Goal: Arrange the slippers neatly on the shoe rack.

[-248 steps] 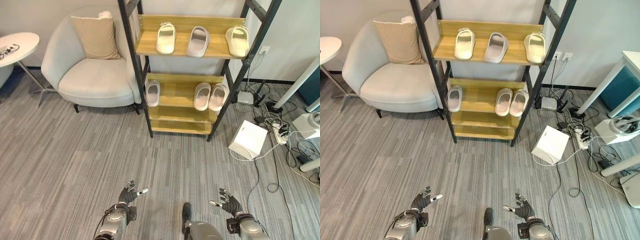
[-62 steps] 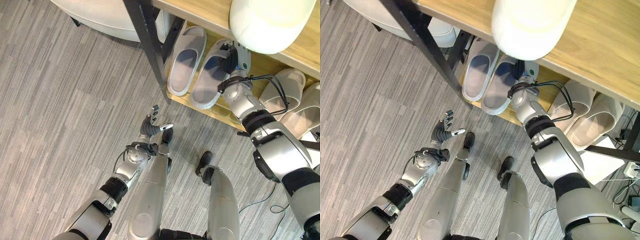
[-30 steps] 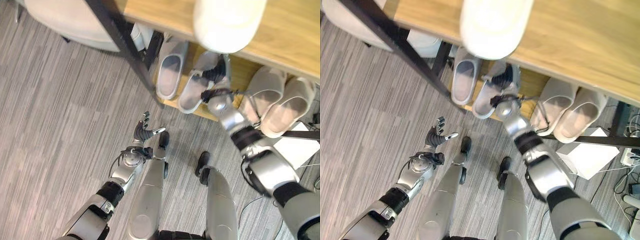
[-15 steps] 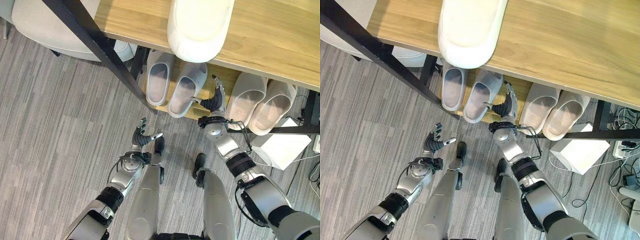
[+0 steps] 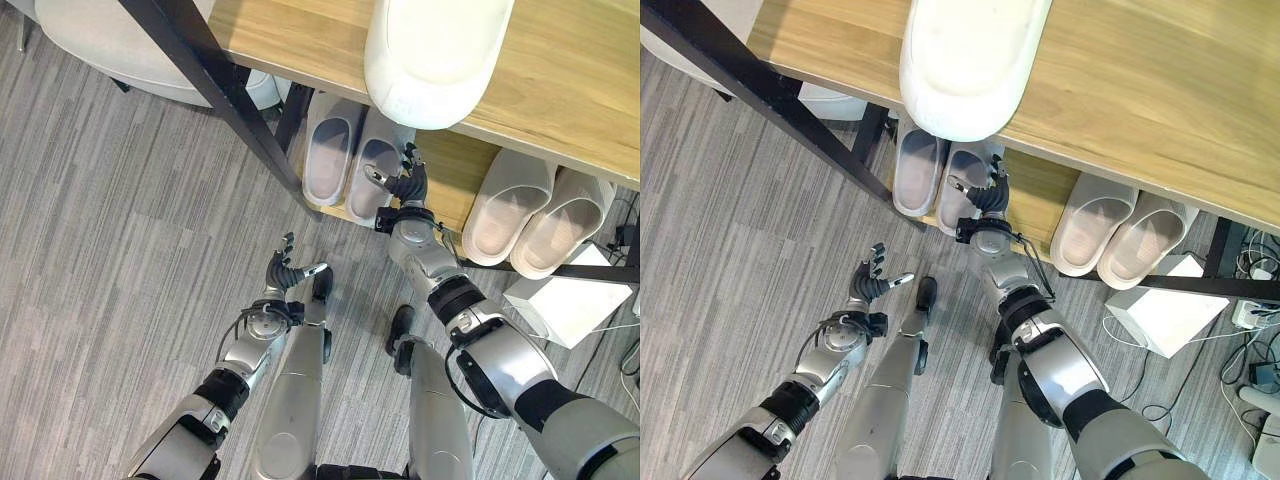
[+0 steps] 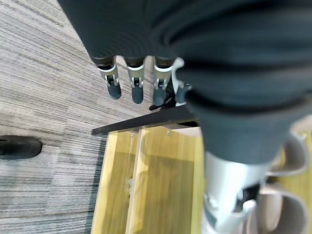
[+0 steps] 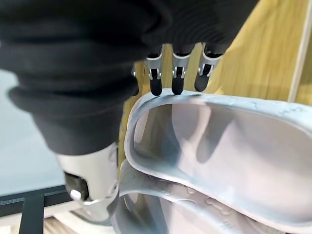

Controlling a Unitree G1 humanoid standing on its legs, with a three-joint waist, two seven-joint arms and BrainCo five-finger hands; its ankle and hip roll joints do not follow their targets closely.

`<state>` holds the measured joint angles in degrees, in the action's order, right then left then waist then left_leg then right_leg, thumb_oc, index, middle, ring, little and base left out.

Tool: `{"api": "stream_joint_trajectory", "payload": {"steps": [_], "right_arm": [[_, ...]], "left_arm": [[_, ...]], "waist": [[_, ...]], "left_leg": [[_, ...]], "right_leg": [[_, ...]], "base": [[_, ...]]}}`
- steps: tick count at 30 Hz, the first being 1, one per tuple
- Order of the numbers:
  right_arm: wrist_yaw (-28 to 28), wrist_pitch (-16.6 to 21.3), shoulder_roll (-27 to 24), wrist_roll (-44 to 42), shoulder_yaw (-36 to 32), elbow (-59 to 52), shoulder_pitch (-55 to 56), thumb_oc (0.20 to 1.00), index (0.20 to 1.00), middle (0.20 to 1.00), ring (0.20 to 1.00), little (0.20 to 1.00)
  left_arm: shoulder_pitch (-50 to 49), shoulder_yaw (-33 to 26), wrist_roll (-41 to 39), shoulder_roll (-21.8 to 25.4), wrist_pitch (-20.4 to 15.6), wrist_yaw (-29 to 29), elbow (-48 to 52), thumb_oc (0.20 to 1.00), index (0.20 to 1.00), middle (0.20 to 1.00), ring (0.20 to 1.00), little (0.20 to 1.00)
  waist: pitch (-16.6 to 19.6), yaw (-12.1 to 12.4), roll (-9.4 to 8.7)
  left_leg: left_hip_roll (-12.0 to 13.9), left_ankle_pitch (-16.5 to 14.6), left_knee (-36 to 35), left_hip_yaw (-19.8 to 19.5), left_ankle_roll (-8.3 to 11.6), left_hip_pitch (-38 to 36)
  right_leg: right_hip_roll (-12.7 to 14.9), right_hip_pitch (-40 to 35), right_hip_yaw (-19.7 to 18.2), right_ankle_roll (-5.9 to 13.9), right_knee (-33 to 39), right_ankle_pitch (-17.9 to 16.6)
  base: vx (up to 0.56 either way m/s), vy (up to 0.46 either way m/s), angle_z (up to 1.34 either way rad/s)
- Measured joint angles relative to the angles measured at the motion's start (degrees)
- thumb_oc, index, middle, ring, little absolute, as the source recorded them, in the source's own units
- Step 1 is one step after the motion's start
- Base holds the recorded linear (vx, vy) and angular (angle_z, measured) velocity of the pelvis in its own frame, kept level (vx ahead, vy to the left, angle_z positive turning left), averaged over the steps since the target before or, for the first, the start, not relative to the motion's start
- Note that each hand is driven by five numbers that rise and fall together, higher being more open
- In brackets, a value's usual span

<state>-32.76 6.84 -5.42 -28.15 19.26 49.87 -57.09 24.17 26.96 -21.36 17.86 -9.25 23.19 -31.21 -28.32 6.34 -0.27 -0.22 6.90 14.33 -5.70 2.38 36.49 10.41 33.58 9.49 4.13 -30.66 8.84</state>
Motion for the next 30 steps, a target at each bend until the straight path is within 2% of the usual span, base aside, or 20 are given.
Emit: {"api": "stream_joint_trajectory", "payload": {"steps": [3,5,6,13,16,17,19,20,22,24,27,28,30], "right_arm": [[0.9,0.3,-0.2,-3.0,-0.3,6.5,-4.8,1.000,1.000,1.000,1.000,1.000],[1.1,0.4,-0.5,-3.6,-0.9,6.6,-6.2,1.000,1.000,1.000,1.000,1.000],[1.3,0.0,-0.5,-4.6,-2.3,12.6,-10.6,1.000,1.000,1.000,1.000,1.000],[1.8,0.2,-2.7,-5.3,-1.7,9.8,-10.9,1.000,1.000,1.000,1.000,1.000],[2.1,0.6,-3.0,-5.2,-0.2,-1.4,-3.6,1.000,1.000,1.000,1.000,1.000],[2.5,0.2,-3.4,-5.1,0.9,-5.1,0.0,1.000,1.000,1.000,1.000,1.000],[3.6,0.7,-4.8,-3.6,3.4,-21.5,13.7,1.000,1.000,1.000,1.000,1.000],[4.4,0.7,-4.7,-2.2,3.9,-25.9,19.9,1.000,1.000,1.000,1.000,1.000],[5.7,-0.1,-5.2,-0.1,4.9,-27.2,27.6,1.000,1.000,1.000,1.000,1.000],[7.4,-0.2,-6.6,2.9,4.8,-27.9,33.2,1.000,1.000,1.000,1.000,1.000],[11.7,-2.1,-10.6,9.4,4.9,-31.6,41.7,1.000,1.000,1.000,1.000,1.000],[12.4,-2.3,-11.7,10.8,5.1,-32.2,43.2,1.000,1.000,1.000,1.000,1.000],[19.0,-1.8,-15.9,16.8,2.0,-34.5,52.6,1.000,1.000,1.000,1.000,1.000]], "left_arm": [[1.0,0.0,0.0,0.1,0.0,-0.1,-1.1,1.000,1.000,1.000,1.000,1.000],[1.0,0.0,-0.1,0.1,0.0,-0.2,-1.1,1.000,1.000,1.000,1.000,1.000],[1.2,0.6,-0.1,0.1,0.0,-0.5,-1.1,1.000,1.000,1.000,1.000,1.000],[1.6,2.1,-0.1,0.0,-0.1,-0.9,-1.2,1.000,1.000,1.000,1.000,1.000],[2.4,2.0,0.0,-0.5,0.1,-0.9,-4.0,1.000,1.000,1.000,1.000,1.000],[2.4,2.0,0.0,-0.7,0.3,-1.0,-4.4,1.000,1.000,1.000,1.000,1.000],[1.0,1.0,0.0,-0.7,0.9,-1.3,-4.4,1.000,1.000,1.000,1.000,1.000],[0.2,-0.2,0.0,-0.6,1.2,-1.4,-4.5,1.000,1.000,1.000,1.000,1.000],[-1.7,-2.2,0.1,-0.3,1.3,-1.8,-5.5,1.000,1.000,1.000,1.000,1.000],[-3.3,-3.1,0.5,-0.2,1.6,-2.8,-6.3,1.000,1.000,1.000,1.000,1.000],[-6.5,-4.6,2.8,-0.2,2.0,-5.1,-6.4,1.000,1.000,1.000,1.000,1.000],[-7.6,-4.6,2.8,-0.1,2.1,-5.2,-6.3,1.000,1.000,1.000,1.000,1.000],[-13.5,-4.6,6.9,2.1,2.2,-9.5,-5.7,1.000,1.000,1.000,1.000,1.000]], "waist": [[-0.1,0.3,0.12],[-0.1,0.5,0.13],[-0.2,0.7,0.43],[-0.2,1.1,0.45],[-0.2,0.4,0.40],[-0.4,-0.6,0.12],[-0.4,-1.5,-0.05],[-0.3,-2.1,-0.31],[0.3,-2.9,-0.78],[3.0,-4.3,-0.98],[4.7,-4.5,-1.17],[5.9,-4.7,-1.16],[11.2,-5.9,-1.24]], "left_leg": [[0.2,-0.2,0.0,0.0,0.42,0.0],[0.2,-0.2,-0.1,-0.1,0.47,0.1],[0.2,0.0,-0.1,-0.1,0.60,0.2],[0.1,0.2,-0.4,0.0,0.32,0.3],[0.2,0.5,-0.6,0.2,0.00,-0.8],[0.3,0.4,-0.9,0.3,0.01,-2.0],[0.4,0.3,-2.3,0.5,-0.14,-5.6],[0.6,0.3,-3.6,1.1,-0.17,-7.9],[1.1,0.2,-6.1,1.9,-0.14,-12.1],[1.8,0.4,-8.9,2.8,0.57,-13.7],[3.0,1.4,-12.9,4.1,0.53,-19.0],[3.2,1.6,-13.3,4.4,0.26,-19.8],[3.6,2.3,-18.1,6.2,0.16,-25.7]], "right_leg": [[0.0,0.1,0.0,-0.01,-0.1,0.0],[0.0,0.2,0.0,-0.09,-0.1,0.1],[0.0,0.4,-0.1,-0.14,-0.1,0.0],[0.0,0.5,0.0,-0.03,0.0,-0.1],[-0.1,-0.9,0.2,0.00,0.7,-0.1],[-0.1,-2.1,0.0,0.04,1.4,-0.2],[-0.2,-5.8,0.1,0.29,3.4,-0.4],[-0.4,-7.9,-0.1,0.44,4.6,-0.7],[-1.1,-11.8,-0.5,0.71,7.9,-1.6],[-1.6,-12.8,-0.8,1.14,10.3,-2.4],[-3.2,-18.4,-1.6,1.14,16.4,-5.1],[-3.5,-19.4,-1.6,1.32,17.7,-5.6],[-4.2,-25.8,-2.1,1.86,25.0,-7.9]], "base": [[0.00,-0.002,-0.01],[0.00,0.000,0.00],[0.00,0.000,0.00],[0.00,0.000,0.00],[0.00,-0.001,-0.01],[0.00,0.000,0.00],[0.04,-0.034,-0.07],[0.05,-0.028,-0.21],[0.07,-0.026,-0.33],[0.10,-0.025,-0.23],[0.07,-0.022,-0.28],[0.13,-0.048,-0.24],[0.14,-0.061,-0.25]]}}
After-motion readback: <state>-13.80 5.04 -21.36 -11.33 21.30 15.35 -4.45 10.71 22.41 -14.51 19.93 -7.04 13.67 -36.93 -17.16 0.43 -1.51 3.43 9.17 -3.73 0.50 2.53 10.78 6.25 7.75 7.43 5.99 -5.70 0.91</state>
